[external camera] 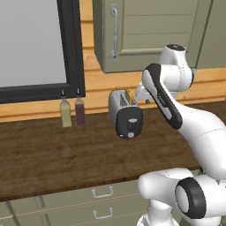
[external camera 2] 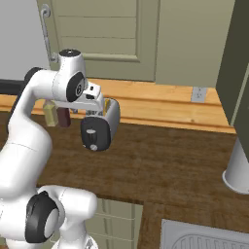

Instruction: Start the toaster. Once the lever pops up, take the bread to the plate on the dining counter.

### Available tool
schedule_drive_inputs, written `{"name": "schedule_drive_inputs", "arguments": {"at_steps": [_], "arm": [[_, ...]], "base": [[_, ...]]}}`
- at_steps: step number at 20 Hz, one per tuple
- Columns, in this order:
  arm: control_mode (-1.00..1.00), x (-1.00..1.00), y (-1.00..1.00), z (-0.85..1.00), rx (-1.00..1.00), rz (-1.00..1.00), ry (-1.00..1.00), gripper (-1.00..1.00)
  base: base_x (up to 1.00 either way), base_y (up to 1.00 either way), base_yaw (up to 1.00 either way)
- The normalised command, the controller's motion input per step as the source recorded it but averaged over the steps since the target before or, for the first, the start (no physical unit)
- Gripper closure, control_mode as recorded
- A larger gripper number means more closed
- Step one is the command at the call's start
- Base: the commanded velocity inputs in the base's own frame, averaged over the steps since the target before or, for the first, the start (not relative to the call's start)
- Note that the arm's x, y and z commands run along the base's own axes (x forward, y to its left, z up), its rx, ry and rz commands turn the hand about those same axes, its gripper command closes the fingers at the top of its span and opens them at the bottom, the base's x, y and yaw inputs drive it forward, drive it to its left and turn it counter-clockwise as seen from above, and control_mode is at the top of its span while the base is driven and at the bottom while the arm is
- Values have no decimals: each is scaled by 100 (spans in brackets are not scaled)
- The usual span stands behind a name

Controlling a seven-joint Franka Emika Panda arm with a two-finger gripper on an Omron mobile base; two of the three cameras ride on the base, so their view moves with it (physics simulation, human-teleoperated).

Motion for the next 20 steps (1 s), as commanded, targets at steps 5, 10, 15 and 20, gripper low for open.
{"name": "schedule_drive_inputs", "arguments": {"at_steps": [5, 10, 15, 20], "arm": [[-100, -30, 32, -16, -4, 5, -1, -100], [-100, -13, 33, -49, -10, 7, -9, -100], [-100, 28, 14, -54, -4, 1, -1, -100], [-100, 60, 8, -31, 0, 0, 0, -100]], "base": [[0, 0, 0], [0, 0, 0], [0, 0, 0], [0, 0, 0]]}}
